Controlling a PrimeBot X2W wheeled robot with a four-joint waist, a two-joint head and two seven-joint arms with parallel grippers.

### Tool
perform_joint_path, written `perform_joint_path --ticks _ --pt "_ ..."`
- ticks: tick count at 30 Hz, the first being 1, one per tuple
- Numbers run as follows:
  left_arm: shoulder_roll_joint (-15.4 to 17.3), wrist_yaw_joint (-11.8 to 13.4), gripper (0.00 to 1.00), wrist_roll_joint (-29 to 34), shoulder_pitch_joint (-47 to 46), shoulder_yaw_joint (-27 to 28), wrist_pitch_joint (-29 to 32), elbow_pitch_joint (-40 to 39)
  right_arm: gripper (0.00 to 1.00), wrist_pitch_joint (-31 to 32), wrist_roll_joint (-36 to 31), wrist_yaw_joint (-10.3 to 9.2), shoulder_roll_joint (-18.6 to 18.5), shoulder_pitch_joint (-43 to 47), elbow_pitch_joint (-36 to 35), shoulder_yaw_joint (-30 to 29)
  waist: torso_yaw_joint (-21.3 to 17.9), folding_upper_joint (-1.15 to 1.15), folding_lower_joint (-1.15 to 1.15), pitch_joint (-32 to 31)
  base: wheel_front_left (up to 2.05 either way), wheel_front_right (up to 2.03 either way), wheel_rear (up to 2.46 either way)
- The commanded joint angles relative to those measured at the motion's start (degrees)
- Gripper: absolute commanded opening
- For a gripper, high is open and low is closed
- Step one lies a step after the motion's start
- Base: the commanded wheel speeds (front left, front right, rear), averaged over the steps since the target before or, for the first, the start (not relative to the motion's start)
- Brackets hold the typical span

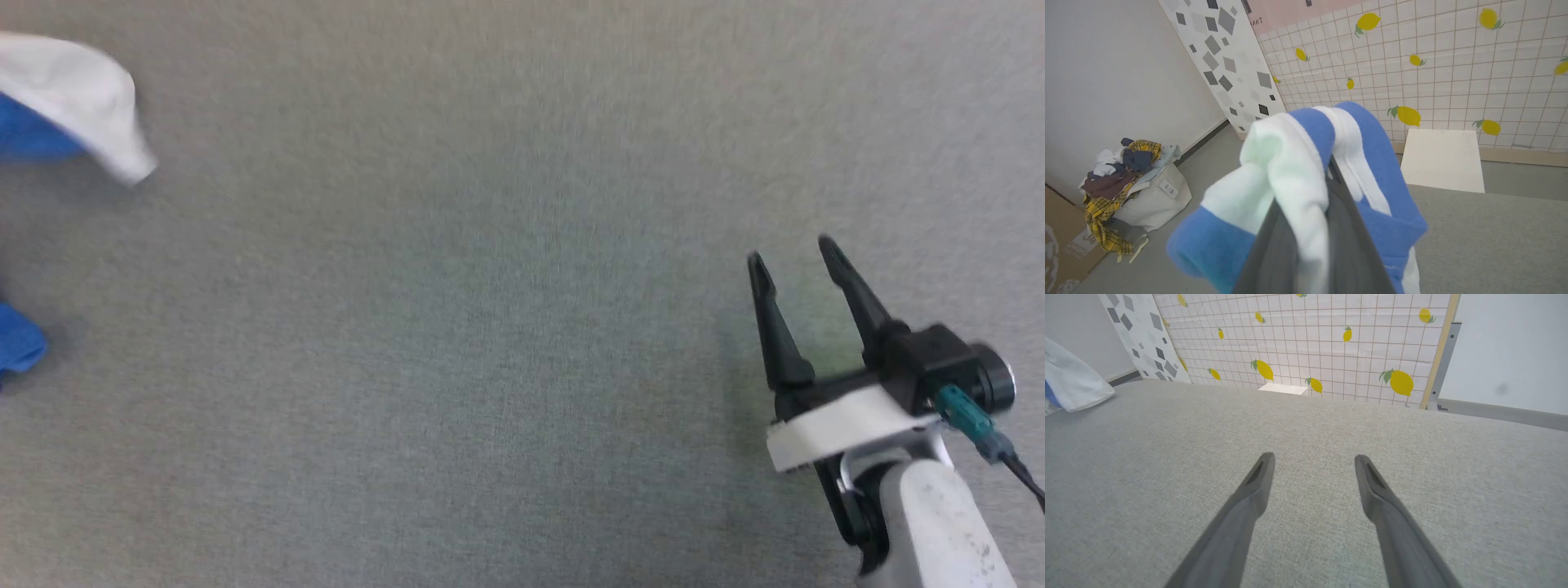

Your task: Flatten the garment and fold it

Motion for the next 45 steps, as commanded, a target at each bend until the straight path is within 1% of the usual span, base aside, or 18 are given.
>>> perform_joint_path --ticks 1,5,8,10,17,21,23,27,29,34,37,42,43,44,45 --pt "-0.11 -0.89 0.0 1.06 -2.72 -1.33 -0.75 -0.62 1.0 -0.7 1.22 -0.09 0.06 1.48 0.53 -0.47 -0.95 0.0 0.0 -11.15 0.0 0.0 0.0" --pt "-3.74 -3.04 0.0 2.14 -6.94 -5.76 -0.13 -3.33 1.0 -1.11 3.3 -0.09 0.08 5.24 1.85 -1.51 -1.97 0.0 0.0 -16.1 0.0 0.0 0.0" --pt "-6.02 -4.47 0.0 1.99 -8.61 -8.05 1.19 -5.84 1.0 -1.16 3.86 -0.09 0.09 6.96 1.93 -2.08 -3.14 0.0 0.0 -17.97 0.0 0.0 0.0" --pt "-8.25 -5.52 0.0 1.57 -9.38 -9.96 2.26 -8.02 1.0 -1.24 4.41 -0.09 0.09 7.85 1.85 -2.68 -4.13 0.0 0.0 -19.03 0.0 0.0 0.0" --pt "-17.37 -7.77 0.0 -3.27 -10.5 -14.52 4.58 -13.19 1.0 -0.79 5.62 -0.09 0.1 8.55 1.04 -1.46 -7.55 0.0 0.0 -19.73 0.0 0.0 0.0" --pt "-22.71 -8.63 0.0 -7.37 -7.84 -17.17 5.8 -15.08 1.0 -0.63 6.22 -0.09 0.1 8.51 1.07 -0.58 -9.7 0.0 0.0 -19.63 0.0 0.0 0.0" --pt "-24.4 -9.0 0.0 -9.31 -5.64 -18.54 6.65 -16.0 1.0 -0.56 6.28 -0.09 0.1 8.46 0.99 -0.49 -10.66 0.0 0.0 -19.45 0.0 0.0 0.0" --pt "-26.34 -9.38 0.0 -11.99 1.14 -21.65 8.38 -16.46 1.0 -0.33 6.07 -0.09 0.1 8.87 1.06 -0.69 -12.19 0.0 0.0 -19.53 0.0 0.0 0.0" --pt "-26.68 -9.12 0.0 -12.33 5.22 -23.03 8.98 -15.52 1.0 -0.11 6.05 -0.09 0.1 9.13 0.98 -0.63 -12.84 0.0 0.0 -19.49 0.0 0.0 0.0" --pt "-28.68 -7.27 0.0 -14.45 17.21 -26.38 11.86 -9.33 1.0 0.36 6.01 -0.09 0.1 9.35 0.64 -0.11 -14.43 0.0 0.0 -19.19 0.0 0.0 0.0" --pt "-29.66 -6.55 0.0 -15.19 22.58 -28.69 14.32 -4.78 1.0 0.47 6.11 -0.09 0.1 9.44 0.48 -0.07 -14.84 0.0 0.0 -19.08 0.0 0.0 0.0" --pt "-30.61 -5.61 0.0 -15.88 27.85 -32.05 19.75 1.53 1.0 0.91 6.03 -0.09 0.1 9.59 0.55 0.25 -14.79 0.0 0.0 -19.06 0.0 0.0 0.0" --pt "-30.72 -5.33 0.26 -15.98 28.34 -32.34 20.43 2.14 1.0 0.96 6.08 -0.09 0.1 9.58 0.57 0.44 -14.72 0.0 0.0 -19.09 0.0 0.0 0.0" --pt "-30.93 -5.31 1.0 -16.44 28.9 -32.52 21.06 2.52 1.0 1.0 6.17 -0.09 0.1 9.58 0.6 0.7 -14.61 0.0 0.0 -19.14 0.0 0.0 0.0" --pt "-31.16 -5.44 1.0 -17.11 29.33 -32.38 21.21 2.46 1.0 1.01 6.25 -0.09 0.1 9.62 0.63 0.88 -14.45 0.0 0.0 -19.22 0.0 0.0 0.0"
